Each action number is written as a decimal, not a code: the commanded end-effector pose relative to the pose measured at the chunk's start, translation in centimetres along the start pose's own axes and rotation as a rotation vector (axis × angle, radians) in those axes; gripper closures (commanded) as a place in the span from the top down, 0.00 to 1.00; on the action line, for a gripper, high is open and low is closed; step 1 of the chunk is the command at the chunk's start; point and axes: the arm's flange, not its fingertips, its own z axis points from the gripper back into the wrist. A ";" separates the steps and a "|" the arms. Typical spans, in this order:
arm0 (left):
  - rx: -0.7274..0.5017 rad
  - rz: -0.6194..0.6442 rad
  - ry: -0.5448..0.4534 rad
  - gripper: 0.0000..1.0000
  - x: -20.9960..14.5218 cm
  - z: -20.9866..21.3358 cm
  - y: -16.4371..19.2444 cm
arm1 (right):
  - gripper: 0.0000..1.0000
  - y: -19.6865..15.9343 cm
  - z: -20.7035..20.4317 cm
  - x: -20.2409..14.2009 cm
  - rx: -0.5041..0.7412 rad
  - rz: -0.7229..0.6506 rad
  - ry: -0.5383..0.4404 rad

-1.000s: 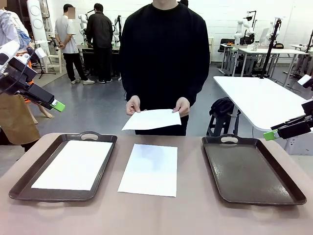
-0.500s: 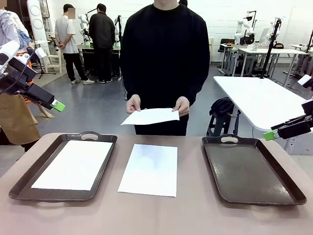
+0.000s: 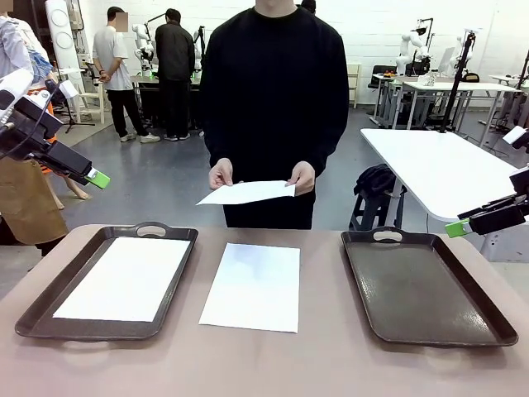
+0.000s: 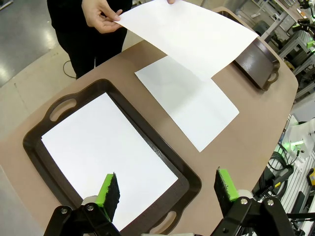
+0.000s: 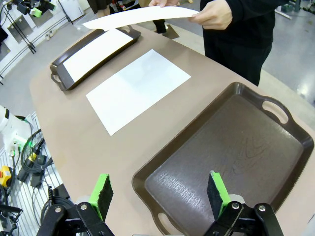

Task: Sort the A4 documents.
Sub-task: Receive the A4 Paper.

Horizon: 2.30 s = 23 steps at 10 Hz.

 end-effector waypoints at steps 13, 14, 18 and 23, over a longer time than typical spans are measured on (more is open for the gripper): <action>-0.004 -0.020 0.001 1.00 -0.1 0.1 0.0 | 1.00 -0.3 -0.2 0.1 0.015 0.011 -0.016; 0.000 0.000 0.000 1.00 0.0 0.0 0.0 | 1.00 -0.3 -0.2 0.1 0.015 0.011 -0.016; -0.285 0.290 -0.019 1.00 3.8 -6.6 1.4 | 1.00 -0.3 -0.2 0.1 0.015 0.011 -0.016; -0.510 0.501 0.044 1.00 7.4 -14.6 3.0 | 1.00 -0.3 -0.2 0.1 0.015 0.011 -0.016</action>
